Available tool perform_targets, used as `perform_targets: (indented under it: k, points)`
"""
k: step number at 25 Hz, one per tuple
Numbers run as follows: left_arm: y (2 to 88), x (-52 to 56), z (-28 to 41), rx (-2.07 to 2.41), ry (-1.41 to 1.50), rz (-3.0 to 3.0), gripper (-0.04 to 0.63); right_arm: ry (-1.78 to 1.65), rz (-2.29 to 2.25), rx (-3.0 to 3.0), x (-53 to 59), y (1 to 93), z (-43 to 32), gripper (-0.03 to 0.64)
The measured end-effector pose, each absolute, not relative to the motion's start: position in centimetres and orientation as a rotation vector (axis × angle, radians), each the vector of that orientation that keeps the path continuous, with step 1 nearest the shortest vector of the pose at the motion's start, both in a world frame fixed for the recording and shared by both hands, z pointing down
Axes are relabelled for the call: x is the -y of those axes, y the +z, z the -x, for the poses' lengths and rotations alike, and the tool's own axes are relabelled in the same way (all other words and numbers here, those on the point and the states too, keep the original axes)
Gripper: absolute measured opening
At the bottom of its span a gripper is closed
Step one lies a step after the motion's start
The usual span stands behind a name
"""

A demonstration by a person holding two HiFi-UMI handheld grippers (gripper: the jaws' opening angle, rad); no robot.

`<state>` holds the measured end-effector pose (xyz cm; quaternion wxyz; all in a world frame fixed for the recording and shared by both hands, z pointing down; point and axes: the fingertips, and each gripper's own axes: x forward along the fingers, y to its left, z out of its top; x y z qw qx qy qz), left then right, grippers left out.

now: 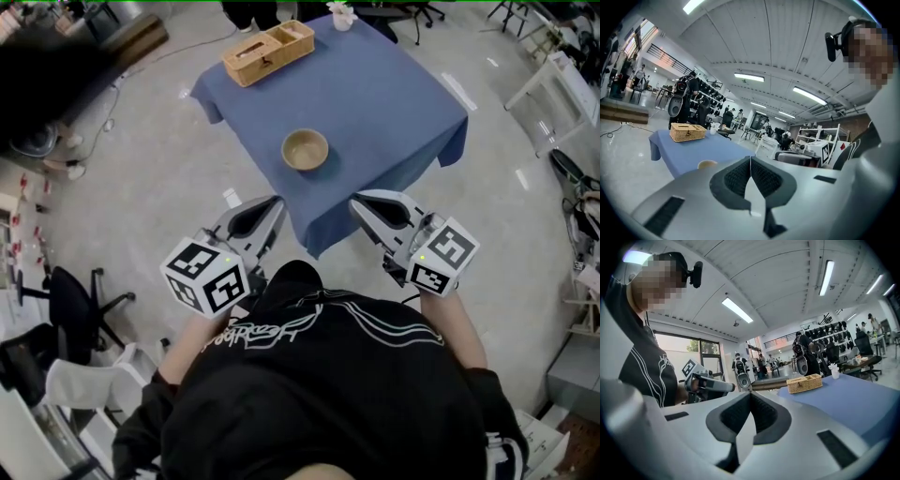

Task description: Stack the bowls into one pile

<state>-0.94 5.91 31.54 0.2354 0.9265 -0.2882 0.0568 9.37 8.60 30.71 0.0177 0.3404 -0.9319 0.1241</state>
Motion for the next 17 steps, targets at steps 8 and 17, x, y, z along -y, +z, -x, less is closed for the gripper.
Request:
perform_targets:
  k: [8,17]
  points:
    - [32.2,-5.6,1.1,0.815,0.18,-2.54,0.028,0.377,-1.042,2.853,-8.9,31.4,-9.1,0.026]
    - [33.3,-6.0,0.6,0.827,0.225,-2.56,0.028,0.345,-1.066,2.814,-9.4,32.3,-9.8,0.026]
